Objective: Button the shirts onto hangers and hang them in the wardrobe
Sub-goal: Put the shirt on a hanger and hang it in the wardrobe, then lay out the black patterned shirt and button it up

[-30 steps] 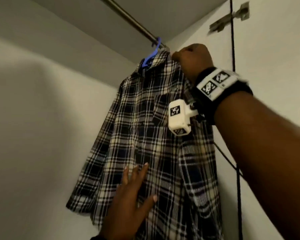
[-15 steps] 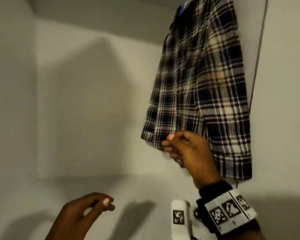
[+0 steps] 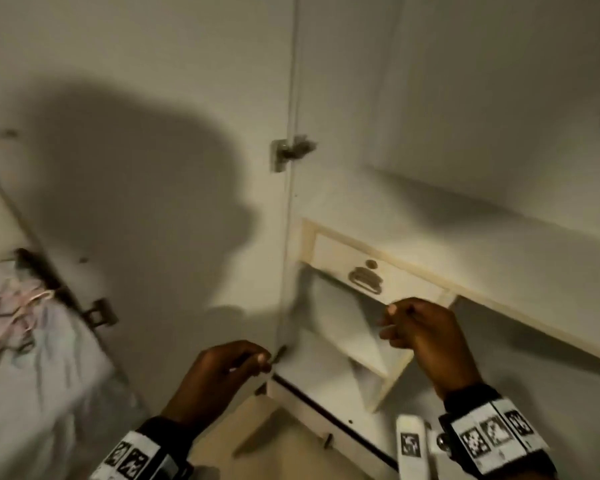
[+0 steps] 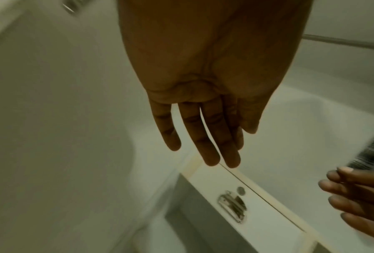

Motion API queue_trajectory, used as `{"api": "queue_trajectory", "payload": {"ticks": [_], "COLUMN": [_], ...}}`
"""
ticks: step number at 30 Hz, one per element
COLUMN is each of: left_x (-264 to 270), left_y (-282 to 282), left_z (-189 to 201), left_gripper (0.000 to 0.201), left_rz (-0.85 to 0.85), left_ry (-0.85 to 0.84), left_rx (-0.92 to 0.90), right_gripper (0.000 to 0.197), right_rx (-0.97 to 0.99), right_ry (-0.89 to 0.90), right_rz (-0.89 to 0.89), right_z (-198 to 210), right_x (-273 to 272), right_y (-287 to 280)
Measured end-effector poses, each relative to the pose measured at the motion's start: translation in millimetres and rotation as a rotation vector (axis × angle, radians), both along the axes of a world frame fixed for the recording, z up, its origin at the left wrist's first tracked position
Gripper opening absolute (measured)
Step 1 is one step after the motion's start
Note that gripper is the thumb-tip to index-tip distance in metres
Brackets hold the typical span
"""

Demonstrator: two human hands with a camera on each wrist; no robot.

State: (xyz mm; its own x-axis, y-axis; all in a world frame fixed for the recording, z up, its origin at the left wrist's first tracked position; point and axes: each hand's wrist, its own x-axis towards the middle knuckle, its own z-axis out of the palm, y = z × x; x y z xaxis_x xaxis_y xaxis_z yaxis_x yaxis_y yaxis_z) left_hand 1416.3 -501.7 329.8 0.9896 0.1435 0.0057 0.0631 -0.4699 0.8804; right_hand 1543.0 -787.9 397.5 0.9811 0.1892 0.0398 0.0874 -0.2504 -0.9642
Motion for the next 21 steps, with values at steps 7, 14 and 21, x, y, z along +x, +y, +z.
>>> {"api": "queue_trajectory", "payload": {"ticks": [7,14,21], "left_x": [-172.4,-340.2,-483.3], "left_y": [113.1,180.5,217.4], "left_z": [-58.7,-96.9,-106.1], "left_gripper": [0.013,0.017,0.021], "left_rz": [0.349,0.629,0.997], "left_ry": [0.149,0.284,0.358], "left_rx": [-0.017,0.037,0.054], "right_gripper": [0.016,0.015,0.020], "right_rx": [-0.329,-0.417,-0.380], "right_ry": [0.155,0.131,0.026], "right_rz": [0.691,1.195,1.395], "right_z": [-83.4,-112.8,-136.8], "right_x": [-118.8,-239.3,-332.3], "right_y": [196.6,367.6,497.7]}}
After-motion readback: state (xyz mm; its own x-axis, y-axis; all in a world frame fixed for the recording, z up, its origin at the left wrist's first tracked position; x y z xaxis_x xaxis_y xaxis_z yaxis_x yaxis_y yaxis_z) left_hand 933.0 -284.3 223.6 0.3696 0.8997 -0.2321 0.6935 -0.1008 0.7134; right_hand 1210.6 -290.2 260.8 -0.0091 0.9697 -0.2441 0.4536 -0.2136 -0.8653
